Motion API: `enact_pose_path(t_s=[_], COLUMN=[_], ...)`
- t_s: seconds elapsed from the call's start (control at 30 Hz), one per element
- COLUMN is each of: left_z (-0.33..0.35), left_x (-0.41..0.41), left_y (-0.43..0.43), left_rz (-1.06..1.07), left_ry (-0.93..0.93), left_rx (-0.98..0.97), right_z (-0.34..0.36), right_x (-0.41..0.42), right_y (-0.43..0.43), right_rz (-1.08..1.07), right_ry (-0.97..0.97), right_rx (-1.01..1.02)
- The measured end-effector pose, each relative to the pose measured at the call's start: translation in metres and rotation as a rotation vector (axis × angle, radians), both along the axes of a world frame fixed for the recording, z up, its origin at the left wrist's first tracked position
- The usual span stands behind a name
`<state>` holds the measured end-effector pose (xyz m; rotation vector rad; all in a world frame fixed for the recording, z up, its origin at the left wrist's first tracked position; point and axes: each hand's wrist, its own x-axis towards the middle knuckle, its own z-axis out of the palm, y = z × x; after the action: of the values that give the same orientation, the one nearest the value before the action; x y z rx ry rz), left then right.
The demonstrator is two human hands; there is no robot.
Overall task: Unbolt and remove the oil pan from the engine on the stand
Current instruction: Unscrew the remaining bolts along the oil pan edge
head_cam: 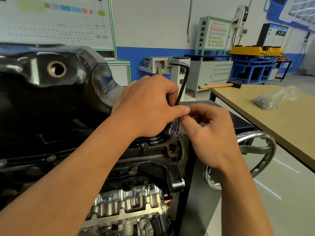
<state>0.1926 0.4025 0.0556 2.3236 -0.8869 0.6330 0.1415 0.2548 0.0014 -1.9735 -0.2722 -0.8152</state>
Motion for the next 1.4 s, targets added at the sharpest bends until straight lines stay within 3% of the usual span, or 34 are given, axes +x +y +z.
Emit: enact_pose_path(t_s=[0.13, 0.3, 0.43, 0.57, 0.77, 0.87, 1.0, 1.17, 1.4], left_z=[0.001, 0.004, 0.005, 0.006, 0.012, 0.010, 0.005, 0.006, 0.007], left_x=[-0.001, -0.001, -0.002, -0.003, -0.002, -0.001, 0.002, 0.002, 0.000], left_y=[0.001, 0.003, 0.003, 0.004, 0.010, 0.008, 0.005, 0.004, 0.004], left_rz=[0.015, -0.026, -0.045, -0.070, -0.297, -0.264, -0.181, -0.141, -0.113], left_ry=[-0.009, 0.032, 0.056, 0.094, 0.197, 0.192, 0.150, 0.158, 0.149], left_rx=[0.023, 0.030, 0.060, 0.068, 0.061, 0.035, -0.021, -0.030, -0.008], right_z=[0.010, 0.013, 0.013, 0.014, 0.016, 0.015, 0.010, -0.006, -0.016], right_x=[-0.004, -0.005, -0.005, -0.004, -0.009, -0.010, -0.010, 0.000, 0.009], right_y=[0.009, 0.021, 0.023, 0.026, 0.016, 0.014, -0.001, -0.007, 0.006], right_rz=[-0.060, -0.089, -0.114, -0.110, -0.092, -0.040, 0.147, 0.095, 0.053], right_ry=[-0.244, -0.348, -0.315, -0.309, -0.237, -0.193, -0.057, 0.200, 0.153], right_rx=[0.134, 0.168, 0.238, 0.184, 0.030, -0.009, 0.155, -0.032, 0.012])
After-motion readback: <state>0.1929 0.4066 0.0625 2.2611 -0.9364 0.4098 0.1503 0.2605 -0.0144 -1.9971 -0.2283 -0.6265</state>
